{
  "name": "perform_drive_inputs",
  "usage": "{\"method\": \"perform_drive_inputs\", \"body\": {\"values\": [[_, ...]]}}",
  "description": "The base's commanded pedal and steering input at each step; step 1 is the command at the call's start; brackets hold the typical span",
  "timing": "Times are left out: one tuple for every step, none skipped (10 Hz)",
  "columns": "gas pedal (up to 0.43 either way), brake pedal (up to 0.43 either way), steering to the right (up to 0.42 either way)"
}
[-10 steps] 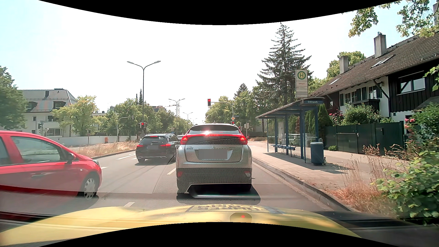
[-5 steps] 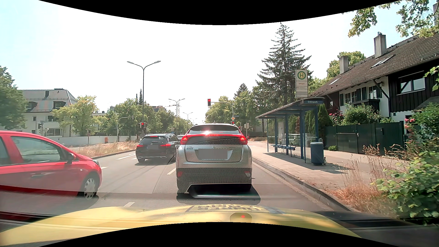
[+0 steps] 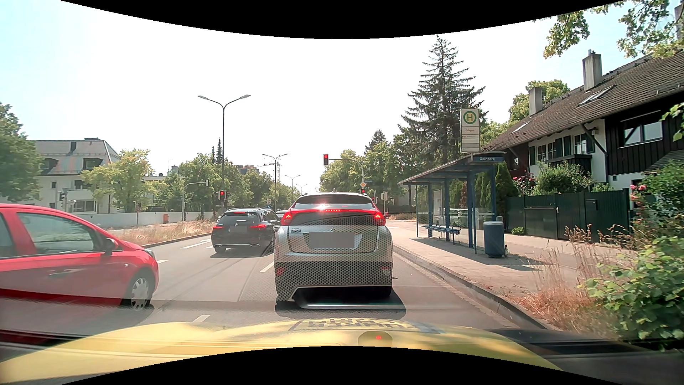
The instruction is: Follow the waypoints while adhering to traffic rules and regulations
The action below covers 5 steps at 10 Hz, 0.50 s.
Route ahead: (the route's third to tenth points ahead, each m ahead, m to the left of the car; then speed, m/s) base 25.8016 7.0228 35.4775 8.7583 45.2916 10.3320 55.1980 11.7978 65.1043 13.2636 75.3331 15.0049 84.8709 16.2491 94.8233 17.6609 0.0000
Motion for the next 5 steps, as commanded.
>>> {"method": "perform_drive_inputs", "body": {"values": [[0.0, 0.201, -0.014], [0.0, 0.201, -0.015], [0.0, 0.201, -0.015], [0.0, 0.201, -0.014], [0.0, 0.201, -0.015]]}}
